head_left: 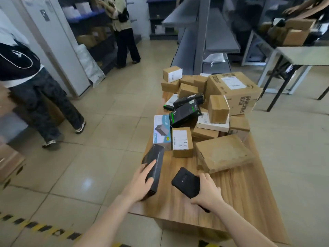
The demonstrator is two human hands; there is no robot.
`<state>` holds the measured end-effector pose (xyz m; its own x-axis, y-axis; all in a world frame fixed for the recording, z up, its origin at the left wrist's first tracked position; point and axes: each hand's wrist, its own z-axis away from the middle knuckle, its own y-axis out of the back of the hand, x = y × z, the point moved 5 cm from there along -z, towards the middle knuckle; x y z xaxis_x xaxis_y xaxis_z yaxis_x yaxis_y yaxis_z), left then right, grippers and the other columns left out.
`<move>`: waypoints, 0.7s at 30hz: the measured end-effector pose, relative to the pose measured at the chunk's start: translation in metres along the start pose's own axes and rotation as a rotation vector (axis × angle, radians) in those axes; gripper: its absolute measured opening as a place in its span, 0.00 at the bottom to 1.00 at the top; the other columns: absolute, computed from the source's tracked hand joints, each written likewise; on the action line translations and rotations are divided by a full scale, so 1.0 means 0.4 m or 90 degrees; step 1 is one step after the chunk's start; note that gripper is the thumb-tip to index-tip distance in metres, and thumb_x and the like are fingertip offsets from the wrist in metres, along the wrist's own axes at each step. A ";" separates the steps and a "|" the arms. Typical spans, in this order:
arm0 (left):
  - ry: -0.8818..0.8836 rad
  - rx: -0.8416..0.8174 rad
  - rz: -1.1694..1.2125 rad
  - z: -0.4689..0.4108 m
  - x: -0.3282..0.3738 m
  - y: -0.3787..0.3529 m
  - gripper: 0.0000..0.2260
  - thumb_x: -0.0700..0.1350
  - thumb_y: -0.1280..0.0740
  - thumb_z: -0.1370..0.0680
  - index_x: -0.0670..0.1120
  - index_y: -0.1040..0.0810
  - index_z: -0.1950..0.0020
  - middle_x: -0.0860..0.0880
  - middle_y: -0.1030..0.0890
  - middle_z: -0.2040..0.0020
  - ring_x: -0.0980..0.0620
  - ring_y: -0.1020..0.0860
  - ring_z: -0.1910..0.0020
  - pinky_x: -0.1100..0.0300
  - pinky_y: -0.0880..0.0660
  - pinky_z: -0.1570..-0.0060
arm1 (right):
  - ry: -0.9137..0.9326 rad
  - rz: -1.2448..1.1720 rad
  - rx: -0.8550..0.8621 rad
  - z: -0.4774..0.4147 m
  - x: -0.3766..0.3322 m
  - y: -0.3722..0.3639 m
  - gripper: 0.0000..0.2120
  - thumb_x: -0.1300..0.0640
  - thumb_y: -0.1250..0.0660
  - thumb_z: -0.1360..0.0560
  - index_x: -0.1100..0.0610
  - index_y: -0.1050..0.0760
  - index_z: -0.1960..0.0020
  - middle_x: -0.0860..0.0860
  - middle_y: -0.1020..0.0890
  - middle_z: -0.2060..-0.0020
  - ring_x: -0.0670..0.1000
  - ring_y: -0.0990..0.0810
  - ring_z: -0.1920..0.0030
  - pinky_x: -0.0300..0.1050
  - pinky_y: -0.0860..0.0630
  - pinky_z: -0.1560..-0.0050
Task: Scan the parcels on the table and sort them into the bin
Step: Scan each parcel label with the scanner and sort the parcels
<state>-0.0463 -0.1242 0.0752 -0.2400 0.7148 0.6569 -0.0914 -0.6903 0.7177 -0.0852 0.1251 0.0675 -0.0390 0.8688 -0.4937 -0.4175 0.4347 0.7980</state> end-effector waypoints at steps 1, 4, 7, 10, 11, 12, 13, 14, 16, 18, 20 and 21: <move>-0.006 0.026 -0.001 0.001 -0.005 0.017 0.24 0.41 0.44 0.19 0.59 0.39 0.24 0.53 0.37 0.27 0.54 0.37 0.29 0.63 0.39 0.32 | 0.006 0.001 -0.002 -0.006 -0.014 -0.004 0.38 0.47 0.22 0.41 0.50 0.36 0.37 0.46 0.32 0.42 0.49 0.29 0.41 0.53 0.29 0.39; 0.008 0.073 0.006 -0.003 -0.031 0.056 0.22 0.44 0.41 0.19 0.55 0.36 0.25 0.52 0.34 0.28 0.55 0.34 0.31 0.65 0.38 0.34 | 0.028 0.010 -0.003 -0.020 -0.052 -0.015 0.37 0.47 0.23 0.41 0.50 0.36 0.37 0.46 0.33 0.43 0.48 0.30 0.41 0.53 0.29 0.39; 0.075 0.084 0.033 -0.007 -0.074 0.088 0.30 0.54 0.31 0.24 0.55 0.39 0.25 0.52 0.32 0.33 0.51 0.29 0.36 0.58 0.30 0.38 | 0.040 0.014 -0.009 -0.035 -0.083 -0.026 0.38 0.47 0.22 0.41 0.50 0.36 0.36 0.46 0.33 0.42 0.48 0.30 0.40 0.53 0.29 0.39; 0.092 0.091 0.009 -0.010 -0.124 0.116 0.35 0.51 0.28 0.27 0.56 0.42 0.24 0.50 0.30 0.34 0.50 0.27 0.38 0.57 0.27 0.41 | 0.053 0.025 -0.017 -0.051 -0.106 -0.040 0.40 0.47 0.22 0.40 0.49 0.37 0.34 0.46 0.33 0.40 0.48 0.30 0.39 0.54 0.30 0.37; 0.096 0.099 0.003 -0.010 -0.141 0.125 0.35 0.50 0.28 0.26 0.57 0.42 0.24 0.50 0.30 0.36 0.51 0.27 0.41 0.58 0.27 0.43 | 0.058 0.028 -0.020 -0.056 -0.113 -0.045 0.40 0.47 0.22 0.40 0.49 0.37 0.34 0.46 0.33 0.40 0.48 0.30 0.39 0.54 0.30 0.37; 0.096 0.107 0.001 -0.012 -0.155 0.134 0.34 0.50 0.29 0.26 0.59 0.42 0.23 0.52 0.30 0.39 0.53 0.26 0.44 0.60 0.27 0.46 | 0.062 0.032 -0.021 -0.060 -0.120 -0.050 0.39 0.47 0.22 0.40 0.49 0.37 0.34 0.46 0.33 0.40 0.48 0.30 0.39 0.53 0.30 0.37; 0.092 0.109 0.001 -0.015 -0.167 0.141 0.34 0.50 0.29 0.26 0.60 0.42 0.24 0.53 0.31 0.43 0.55 0.26 0.46 0.62 0.27 0.49 | 0.062 0.035 -0.022 -0.065 -0.126 -0.054 0.39 0.46 0.22 0.40 0.49 0.37 0.34 0.46 0.33 0.40 0.48 0.30 0.39 0.53 0.30 0.37; 0.087 0.107 0.000 -0.021 -0.179 0.146 0.34 0.50 0.29 0.26 0.62 0.42 0.24 0.54 0.31 0.45 0.56 0.26 0.49 0.63 0.28 0.51 | 0.062 0.038 -0.022 -0.069 -0.131 -0.057 0.39 0.46 0.22 0.40 0.49 0.37 0.34 0.46 0.34 0.40 0.48 0.30 0.40 0.53 0.30 0.37; 0.078 0.093 0.008 -0.034 -0.197 0.154 0.34 0.51 0.29 0.27 0.65 0.41 0.25 0.54 0.30 0.46 0.57 0.25 0.49 0.61 0.26 0.49 | 0.062 0.035 -0.019 -0.079 -0.136 -0.062 0.40 0.46 0.22 0.40 0.49 0.37 0.34 0.46 0.34 0.40 0.48 0.30 0.40 0.54 0.30 0.36; 0.078 0.080 0.031 -0.050 -0.210 0.160 0.33 0.50 0.30 0.27 0.66 0.40 0.26 0.53 0.28 0.41 0.55 0.25 0.45 0.57 0.26 0.44 | 0.059 0.034 -0.016 -0.087 -0.139 -0.061 0.40 0.47 0.22 0.40 0.49 0.37 0.34 0.46 0.33 0.40 0.48 0.30 0.40 0.54 0.30 0.36; 0.083 0.061 0.050 -0.068 -0.218 0.159 0.33 0.48 0.30 0.26 0.63 0.39 0.25 0.54 0.28 0.38 0.53 0.27 0.42 0.58 0.29 0.42 | 0.051 0.038 -0.014 -0.093 -0.137 -0.057 0.40 0.47 0.22 0.40 0.49 0.37 0.33 0.46 0.34 0.40 0.48 0.30 0.40 0.54 0.30 0.36; 0.080 0.052 0.056 -0.077 -0.218 0.155 0.32 0.46 0.30 0.26 0.62 0.38 0.25 0.53 0.28 0.37 0.53 0.27 0.41 0.59 0.30 0.42 | 0.047 0.039 -0.011 -0.095 -0.134 -0.054 0.40 0.47 0.22 0.40 0.49 0.37 0.33 0.46 0.34 0.40 0.48 0.30 0.39 0.54 0.30 0.36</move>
<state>-0.0609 -0.2328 0.0554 -0.3625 0.6294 0.6874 0.0122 -0.7343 0.6788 -0.1085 0.0601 0.0638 -0.1314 0.8738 -0.4681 -0.4282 0.3759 0.8218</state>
